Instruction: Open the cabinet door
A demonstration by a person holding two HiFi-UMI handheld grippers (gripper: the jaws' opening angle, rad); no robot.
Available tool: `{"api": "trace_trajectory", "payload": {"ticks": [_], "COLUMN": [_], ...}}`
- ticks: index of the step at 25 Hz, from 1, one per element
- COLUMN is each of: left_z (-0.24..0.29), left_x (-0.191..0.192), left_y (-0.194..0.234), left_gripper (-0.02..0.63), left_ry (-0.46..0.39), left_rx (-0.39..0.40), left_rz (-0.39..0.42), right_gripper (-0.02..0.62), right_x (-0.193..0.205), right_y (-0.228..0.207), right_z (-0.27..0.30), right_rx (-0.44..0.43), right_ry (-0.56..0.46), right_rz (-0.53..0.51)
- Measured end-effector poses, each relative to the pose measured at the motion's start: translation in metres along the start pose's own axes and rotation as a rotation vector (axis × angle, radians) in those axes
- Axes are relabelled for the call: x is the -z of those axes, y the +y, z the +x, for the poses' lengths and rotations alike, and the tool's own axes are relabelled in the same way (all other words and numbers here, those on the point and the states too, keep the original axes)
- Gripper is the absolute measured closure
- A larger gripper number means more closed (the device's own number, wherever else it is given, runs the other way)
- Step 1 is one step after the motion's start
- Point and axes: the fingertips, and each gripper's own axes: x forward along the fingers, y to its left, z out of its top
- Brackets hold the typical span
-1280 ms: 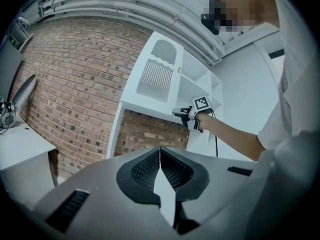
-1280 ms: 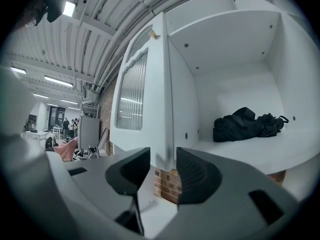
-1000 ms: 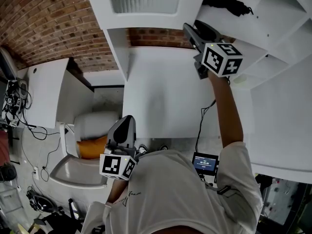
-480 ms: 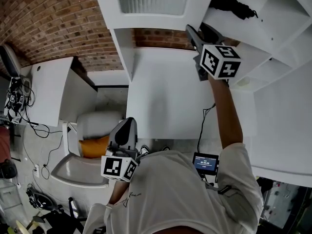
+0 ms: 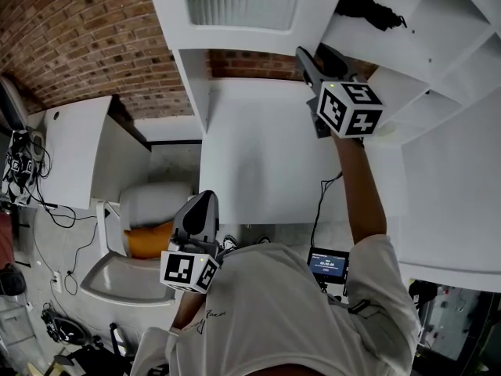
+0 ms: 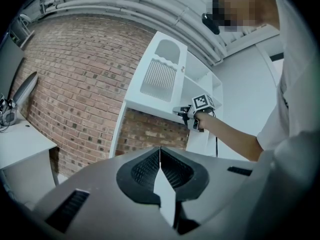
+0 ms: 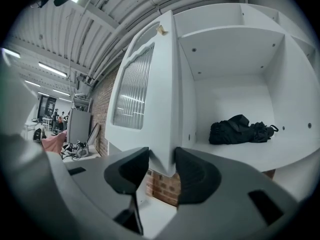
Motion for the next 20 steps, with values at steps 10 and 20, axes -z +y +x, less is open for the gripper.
{"api": "trace_trajectory", "payload": {"ticks": [10, 20], "left_z": [0.000, -0.006], "left_x": [0.000, -0.001], "left_y": [-0.011, -0.018], "left_gripper": [0.589, 0.589], "left_ry": [0.002, -0.008], "left_rx": [0.039, 0.059], "left_rz": [-0.002, 0.006], "right_gripper": [0.449, 0.467], "right_x": [0.001, 0.002], "right_y": [0.009, 0.019], "right_z": [-0.019, -0.035], "right_rx": [-0.012, -0.032], "right_ry": [0.008, 0.015], "right_rz": [-0.018, -0.018]}}
